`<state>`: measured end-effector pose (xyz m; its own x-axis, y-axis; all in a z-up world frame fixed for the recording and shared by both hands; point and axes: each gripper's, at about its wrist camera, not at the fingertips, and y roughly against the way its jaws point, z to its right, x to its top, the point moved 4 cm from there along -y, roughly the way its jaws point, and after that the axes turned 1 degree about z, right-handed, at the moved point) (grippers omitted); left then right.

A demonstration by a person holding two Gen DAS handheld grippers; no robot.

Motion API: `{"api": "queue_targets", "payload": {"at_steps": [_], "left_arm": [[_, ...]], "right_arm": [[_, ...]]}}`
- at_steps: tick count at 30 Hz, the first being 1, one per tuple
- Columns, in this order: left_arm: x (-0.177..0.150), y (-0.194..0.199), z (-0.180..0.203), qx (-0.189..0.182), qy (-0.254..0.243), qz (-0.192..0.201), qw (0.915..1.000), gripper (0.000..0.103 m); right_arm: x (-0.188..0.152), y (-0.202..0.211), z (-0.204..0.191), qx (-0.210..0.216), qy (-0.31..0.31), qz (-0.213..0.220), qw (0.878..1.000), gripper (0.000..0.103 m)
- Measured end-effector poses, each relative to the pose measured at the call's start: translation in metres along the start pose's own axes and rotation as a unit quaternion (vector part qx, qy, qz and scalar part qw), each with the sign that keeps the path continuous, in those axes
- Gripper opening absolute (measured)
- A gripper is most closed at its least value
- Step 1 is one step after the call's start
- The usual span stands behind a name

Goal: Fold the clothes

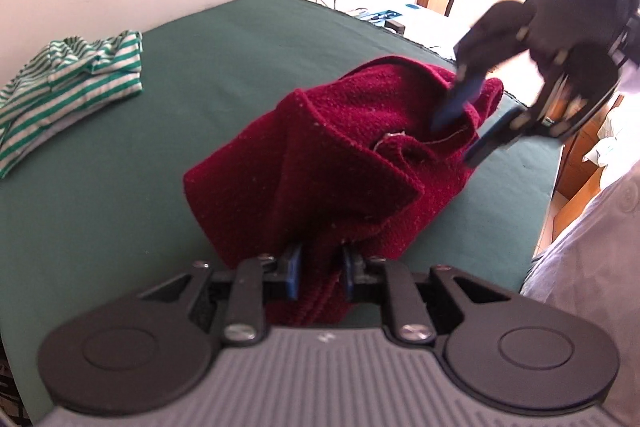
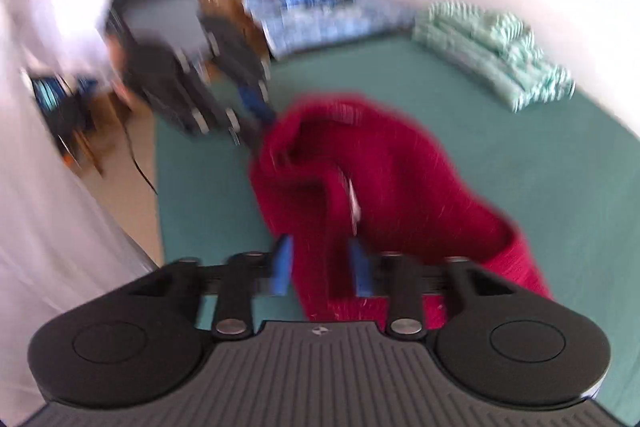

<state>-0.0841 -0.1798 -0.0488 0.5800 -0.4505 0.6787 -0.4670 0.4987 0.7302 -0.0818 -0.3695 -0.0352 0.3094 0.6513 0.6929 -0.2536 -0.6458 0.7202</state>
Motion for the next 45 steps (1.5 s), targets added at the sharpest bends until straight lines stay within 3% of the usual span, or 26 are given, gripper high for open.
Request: {"api": "queue_targets", "payload": {"at_steps": [7,12,15,19,22,24,25,26,27,30,33,35,38,42,45], "left_arm": [[0.015,0.041,0.016,-0.009,-0.001,0.033,0.9994,0.016],[0.052,0.052,0.054,-0.039,-0.084,0.085,0.9921,0.031],[0.056,0.025,0.070,-0.046,-0.147,0.054,0.9866,0.035],[0.051,-0.017,0.073,-0.008,-0.193,0.005,0.9811,0.035],[0.041,-0.038,0.077,0.022,-0.240,-0.039,0.9697,0.036],[0.033,-0.043,0.079,0.024,-0.262,-0.052,0.9633,0.043],[0.030,-0.045,0.081,0.025,-0.271,-0.056,0.9606,0.047],[0.029,-0.047,0.081,0.028,-0.275,-0.057,0.9594,0.047],[0.028,-0.048,0.081,0.031,-0.278,-0.057,0.9583,0.047],[0.029,-0.056,0.078,0.032,-0.262,-0.061,0.9626,0.047],[0.027,-0.057,0.075,0.020,-0.255,-0.062,0.9648,0.045],[0.025,-0.053,0.072,0.009,-0.254,-0.062,0.9652,0.038],[0.025,-0.041,0.069,-0.017,-0.238,-0.063,0.9691,0.020],[0.018,-0.034,0.075,-0.062,-0.217,-0.069,0.9717,0.019],[0.005,-0.052,0.076,-0.070,-0.222,-0.088,0.9684,0.019]], "right_arm": [[-0.007,-0.016,-0.001,-0.054,0.025,-0.016,0.998,0.028],[-0.006,-0.016,-0.001,-0.061,0.004,-0.011,0.998,0.018],[-0.005,-0.012,-0.003,-0.059,-0.006,-0.012,0.998,0.015],[-0.006,-0.008,-0.010,-0.066,-0.011,-0.013,0.998,0.011],[-0.009,-0.003,-0.013,-0.077,-0.017,-0.012,0.997,0.009],[-0.011,0.001,-0.017,-0.078,-0.012,-0.014,0.997,0.013],[-0.012,0.002,-0.020,-0.076,-0.005,-0.016,0.997,0.026],[-0.012,0.003,-0.024,-0.083,0.011,-0.013,0.996,0.046],[-0.012,0.003,-0.028,-0.099,0.031,-0.008,0.995,0.051],[-0.011,-0.003,-0.034,-0.131,0.075,-0.005,0.988,0.042],[-0.015,-0.015,-0.028,-0.154,0.106,-0.032,0.982,0.031],[-0.018,-0.012,-0.021,-0.138,0.088,-0.043,0.986,0.009],[-0.018,0.007,-0.016,-0.106,0.063,-0.042,0.992,0.008],[-0.026,0.019,-0.018,-0.073,0.058,-0.071,0.993,0.008],[-0.040,0.002,-0.020,-0.064,0.050,-0.090,0.993,0.008]]}}
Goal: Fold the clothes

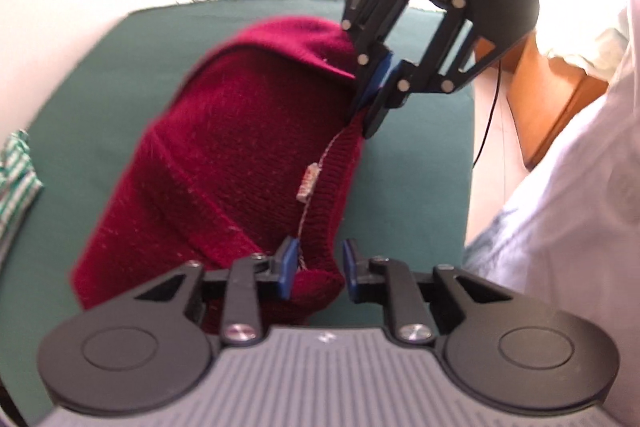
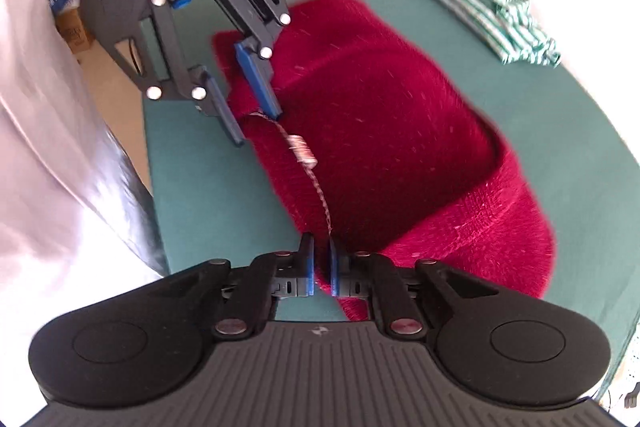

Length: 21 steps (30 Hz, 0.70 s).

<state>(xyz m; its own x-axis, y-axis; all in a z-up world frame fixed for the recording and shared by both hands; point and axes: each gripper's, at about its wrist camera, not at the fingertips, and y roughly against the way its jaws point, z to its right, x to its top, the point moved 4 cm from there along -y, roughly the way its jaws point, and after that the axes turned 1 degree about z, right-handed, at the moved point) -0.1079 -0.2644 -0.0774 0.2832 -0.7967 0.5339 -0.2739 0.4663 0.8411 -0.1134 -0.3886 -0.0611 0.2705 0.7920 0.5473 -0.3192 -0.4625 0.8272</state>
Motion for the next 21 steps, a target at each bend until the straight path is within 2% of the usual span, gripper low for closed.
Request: {"api": "queue_targets", "payload": {"at_steps": [2,4,6,7,8,9,11,12,13,14,16,18,19,20,21], "left_arm": [[-0.001,-0.008,-0.001,-0.002,0.004,0.004,1.0000,0.020],[0.001,-0.006,-0.006,-0.002,0.011,0.007,0.9999,0.032],[0.002,-0.001,-0.007,0.000,0.012,0.008,0.9999,0.036],[0.003,0.000,-0.006,0.002,0.008,0.010,0.9999,0.042],[0.003,0.001,-0.005,0.006,0.001,0.011,0.9999,0.044],[0.003,0.002,-0.004,0.010,-0.004,0.011,0.9999,0.047],[0.003,0.006,-0.002,0.013,-0.005,0.014,0.9998,0.047],[0.003,0.010,-0.004,0.008,0.004,0.018,0.9998,0.049],[0.003,0.015,-0.005,0.001,0.014,0.024,0.9996,0.049],[0.002,0.020,-0.007,-0.005,0.026,0.030,0.9992,0.049],[0.002,0.036,-0.011,-0.020,0.059,0.052,0.9967,0.049],[0.004,0.060,-0.016,-0.036,0.100,0.089,0.9904,0.049],[0.005,0.072,-0.019,-0.043,0.121,0.107,0.9859,0.049],[0.007,0.081,-0.027,-0.041,0.144,0.136,0.9794,0.051],[0.009,0.086,-0.036,-0.025,0.167,0.164,0.9720,0.054]], "right_arm": [[-0.002,-0.009,-0.001,-0.003,-0.014,0.003,1.000,0.008],[-0.002,-0.012,0.001,-0.006,-0.038,0.014,0.999,0.011],[0.001,-0.001,0.003,0.014,-0.062,0.008,0.998,0.021],[0.003,0.009,0.005,0.027,-0.075,0.012,0.997,0.032],[0.005,0.023,0.007,0.036,-0.088,0.028,0.995,0.038],[0.007,0.037,0.010,0.044,-0.103,0.045,0.993,0.038],[0.008,0.065,0.028,0.031,-0.166,0.119,0.978,0.039],[0.005,0.075,0.042,0.024,-0.216,0.155,0.964,0.039],[-0.001,0.081,0.057,0.024,-0.272,0.192,0.943,0.038],[-0.011,0.074,0.071,0.033,-0.327,0.220,0.918,0.033],[-0.030,0.062,0.099,0.052,-0.431,0.272,0.859,0.026],[-0.056,0.047,0.110,0.058,-0.503,0.292,0.811,0.023],[-0.068,0.041,0.111,0.064,-0.529,0.298,0.792,0.021],[-0.079,0.038,0.108,0.066,-0.544,0.299,0.781,0.019],[-0.085,0.035,0.105,0.059,-0.547,0.295,0.781,0.016]]}}
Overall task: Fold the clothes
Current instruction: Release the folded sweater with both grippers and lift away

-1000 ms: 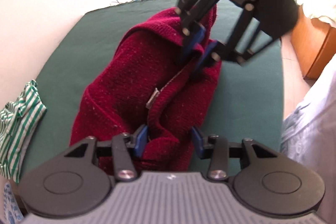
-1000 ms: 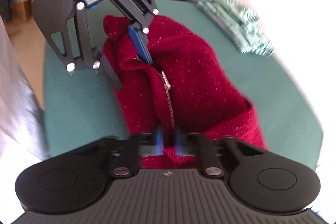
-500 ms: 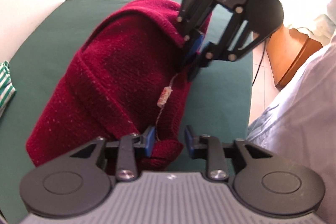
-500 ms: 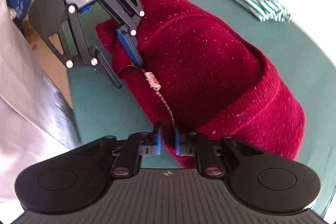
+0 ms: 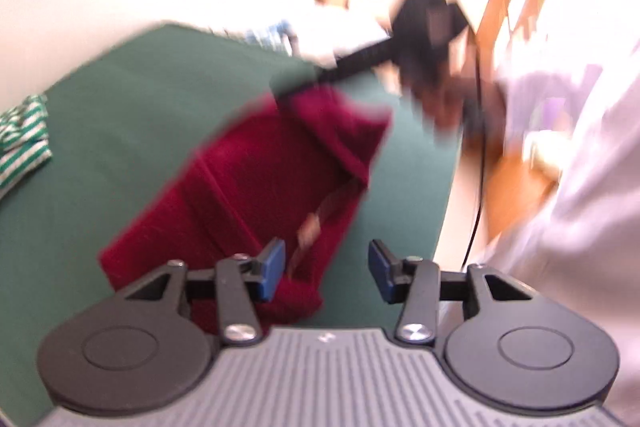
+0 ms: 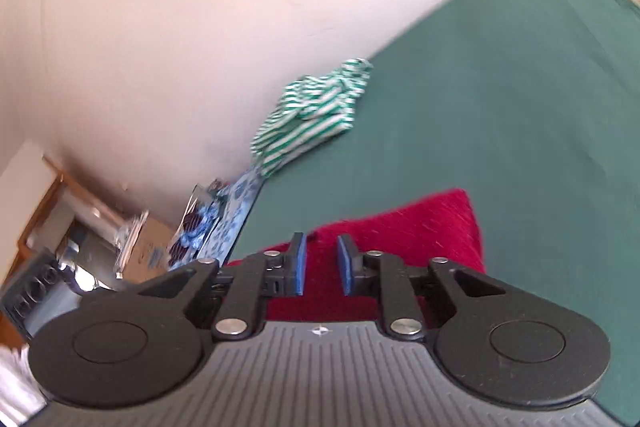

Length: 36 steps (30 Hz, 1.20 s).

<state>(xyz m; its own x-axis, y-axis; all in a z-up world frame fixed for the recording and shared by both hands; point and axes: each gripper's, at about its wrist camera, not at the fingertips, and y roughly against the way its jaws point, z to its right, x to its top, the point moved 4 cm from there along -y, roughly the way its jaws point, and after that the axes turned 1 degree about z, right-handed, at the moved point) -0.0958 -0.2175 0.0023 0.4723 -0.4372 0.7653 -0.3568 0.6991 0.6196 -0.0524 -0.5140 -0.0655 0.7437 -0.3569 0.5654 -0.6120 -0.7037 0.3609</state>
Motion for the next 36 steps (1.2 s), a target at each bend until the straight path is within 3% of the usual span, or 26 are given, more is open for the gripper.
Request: {"api": "queue_targets", "payload": {"at_steps": [2,4,6,7,10,12,13,15,17,19,22,23,25,28,30,32,36], "left_arm": [[0.003,-0.012,-0.018,0.031,0.036,0.018,0.9987,0.050],[-0.007,-0.034,-0.032,0.060,0.060,0.005,0.9963,0.037],[-0.023,-0.049,-0.039,0.084,0.067,0.000,0.9942,0.035],[-0.030,-0.057,-0.042,0.096,0.070,-0.003,0.9929,0.040],[-0.042,-0.066,-0.020,0.113,-0.002,0.002,0.9936,0.061],[-0.036,-0.067,-0.006,0.116,-0.041,-0.019,0.9922,0.063],[-0.031,-0.060,-0.005,0.111,-0.042,-0.019,0.9928,0.063],[-0.019,-0.046,-0.005,0.105,-0.029,0.009,0.9940,0.061],[-0.022,-0.041,-0.001,0.093,-0.016,0.019,0.9954,0.061],[-0.035,-0.051,0.003,0.076,-0.012,0.001,0.9970,0.061],[-0.058,-0.062,0.011,0.090,-0.037,-0.012,0.9951,0.062],[-0.063,-0.066,0.012,0.092,-0.042,-0.009,0.9948,0.065],[-0.066,-0.070,0.018,0.097,-0.055,-0.003,0.9937,0.079],[-0.061,-0.071,0.032,0.103,-0.081,-0.014,0.9912,0.084],[-0.053,-0.063,0.027,0.099,-0.067,-0.011,0.9928,0.078],[-0.049,-0.049,0.018,0.103,-0.035,0.004,0.9940,0.074],[-0.070,-0.050,0.007,0.103,0.001,0.006,0.9947,0.073]], "right_arm": [[-0.010,-0.003,0.007,-0.025,0.016,-0.009,1.000,0.015],[-0.016,-0.006,0.012,-0.037,0.036,-0.008,0.999,0.015],[-0.021,-0.005,0.007,-0.049,0.071,-0.005,0.996,0.014],[-0.020,-0.006,0.006,-0.055,0.086,-0.002,0.995,0.014],[-0.018,-0.008,0.000,-0.075,0.132,0.005,0.988,0.014],[-0.016,-0.009,-0.004,-0.088,0.162,0.012,0.983,0.015],[-0.012,-0.003,-0.011,-0.089,0.174,0.029,0.980,0.020],[-0.008,0.003,-0.024,-0.084,0.201,0.040,0.975,0.020],[-0.013,-0.003,-0.030,-0.071,0.217,0.015,0.973,0.019],[-0.025,-0.010,-0.029,-0.065,0.223,-0.019,0.972,0.019],[-0.049,-0.022,-0.010,-0.100,0.226,-0.060,0.967,0.009],[-0.053,-0.021,-0.006,-0.095,0.222,-0.044,0.969,0.008],[-0.058,-0.021,-0.002,-0.093,0.220,-0.024,0.971,0.007],[-0.053,-0.022,-0.009,-0.104,0.212,-0.040,0.971,0.008],[-0.045,-0.013,-0.017,-0.106,0.205,-0.054,0.971,0.013],[-0.050,-0.001,-0.022,-0.113,0.210,-0.044,0.970,0.029],[-0.063,-0.002,-0.011,-0.132,0.183,-0.032,0.974,0.029]]}}
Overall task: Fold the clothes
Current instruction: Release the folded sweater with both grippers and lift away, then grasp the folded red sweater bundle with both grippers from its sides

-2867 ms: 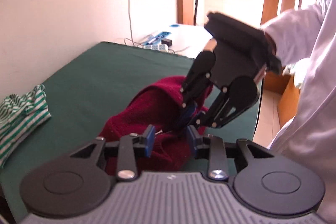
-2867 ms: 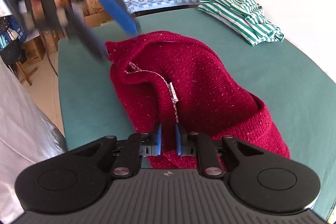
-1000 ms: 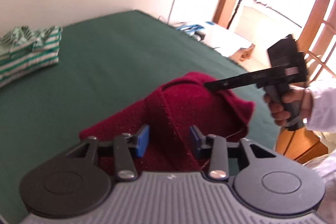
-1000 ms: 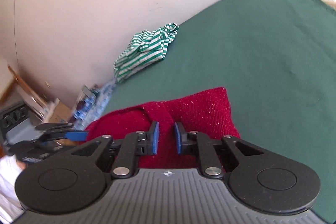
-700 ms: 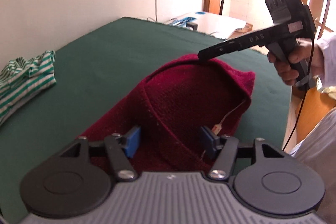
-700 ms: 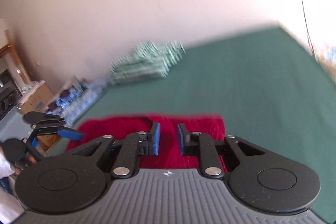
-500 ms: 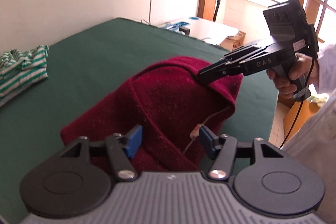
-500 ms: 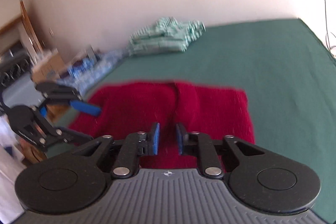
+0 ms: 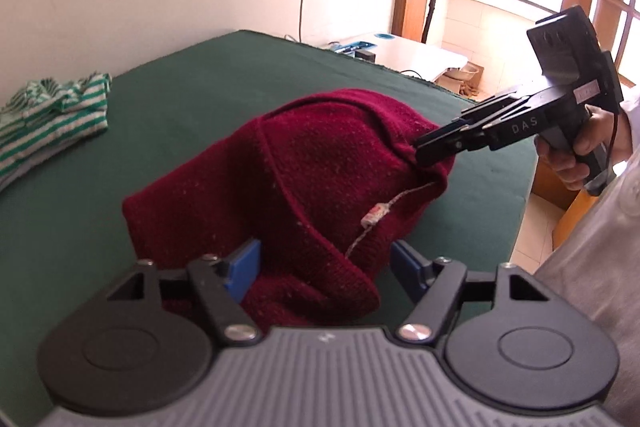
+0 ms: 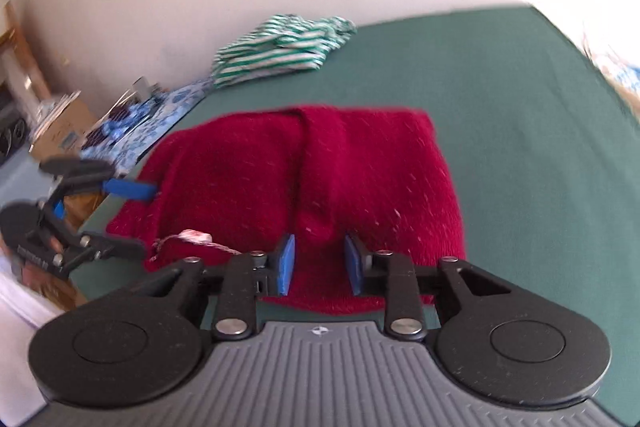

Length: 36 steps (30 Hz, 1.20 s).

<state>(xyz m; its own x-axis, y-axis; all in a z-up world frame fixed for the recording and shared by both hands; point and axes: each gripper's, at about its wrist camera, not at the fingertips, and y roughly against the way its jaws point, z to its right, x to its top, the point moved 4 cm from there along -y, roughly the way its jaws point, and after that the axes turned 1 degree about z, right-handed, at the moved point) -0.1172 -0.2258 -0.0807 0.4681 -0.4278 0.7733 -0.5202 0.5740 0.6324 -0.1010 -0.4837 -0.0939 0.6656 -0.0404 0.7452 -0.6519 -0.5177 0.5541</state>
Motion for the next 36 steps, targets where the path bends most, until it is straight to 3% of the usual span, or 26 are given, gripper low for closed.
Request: {"api": "queue_targets", "payload": {"at_steps": [2,3,6,8,10,11,13,14,15,17,21,23,25,29,32,36], "left_arm": [[-0.009,-0.006,0.006,0.005,-0.018,0.013,0.9997,0.080],[-0.010,-0.008,0.008,-0.002,-0.022,0.018,0.9996,0.089],[-0.010,-0.008,0.013,0.000,-0.023,0.022,0.9995,0.093],[-0.008,-0.002,0.013,-0.007,-0.022,0.019,0.9996,0.088],[0.001,0.010,0.004,-0.003,-0.001,0.010,0.9999,0.071],[0.007,0.021,-0.004,0.003,0.019,0.020,0.9996,0.068],[0.018,0.045,-0.022,0.028,0.064,0.053,0.9961,0.076],[0.022,0.059,-0.033,0.048,0.088,0.076,0.9921,0.080],[0.023,0.068,-0.046,0.063,0.115,0.094,0.9869,0.087],[0.019,0.069,-0.072,0.079,0.167,0.099,0.9778,0.094],[0.002,0.032,-0.111,0.089,0.259,0.047,0.9606,0.087],[-0.003,0.015,-0.122,0.056,0.314,0.039,0.9469,0.086],[-0.004,0.004,-0.123,0.024,0.343,0.037,0.9384,0.088],[-0.007,-0.010,-0.117,0.048,0.328,0.029,0.9432,0.100],[-0.014,-0.022,-0.119,0.017,0.358,0.022,0.9332,0.100],[-0.019,-0.031,-0.108,-0.019,0.359,0.021,0.9330,0.101]], "right_arm": [[-0.004,-0.009,0.005,-0.007,-0.030,0.010,0.999,0.029],[-0.007,-0.014,0.008,-0.010,-0.045,0.014,0.999,0.029],[-0.006,-0.015,0.005,-0.012,-0.028,0.012,0.999,0.030],[0.003,-0.011,0.007,-0.002,-0.040,-0.015,0.999,0.032],[0.020,-0.001,0.014,0.015,-0.070,-0.032,0.997,0.033],[0.028,0.007,0.020,0.021,-0.086,-0.021,0.996,0.034],[0.046,0.028,0.034,0.026,-0.117,0.011,0.993,0.049],[0.055,0.038,0.044,0.027,-0.129,0.024,0.991,0.066],[0.062,0.043,0.053,0.029,-0.134,0.026,0.990,0.077],[0.072,0.031,0.068,0.033,-0.127,-0.006,0.991,0.077],[0.069,-0.007,0.098,0.072,-0.157,-0.102,0.980,0.075],[0.064,-0.024,0.109,0.107,-0.183,-0.138,0.968,0.074],[0.059,-0.039,0.116,0.135,-0.200,-0.167,0.956,0.074],[0.060,-0.053,0.114,0.195,-0.215,-0.174,0.941,0.074],[0.064,-0.066,0.104,0.235,-0.196,-0.185,0.934,0.072],[0.071,-0.088,0.080,0.276,-0.154,-0.216,0.924,0.069]]}}
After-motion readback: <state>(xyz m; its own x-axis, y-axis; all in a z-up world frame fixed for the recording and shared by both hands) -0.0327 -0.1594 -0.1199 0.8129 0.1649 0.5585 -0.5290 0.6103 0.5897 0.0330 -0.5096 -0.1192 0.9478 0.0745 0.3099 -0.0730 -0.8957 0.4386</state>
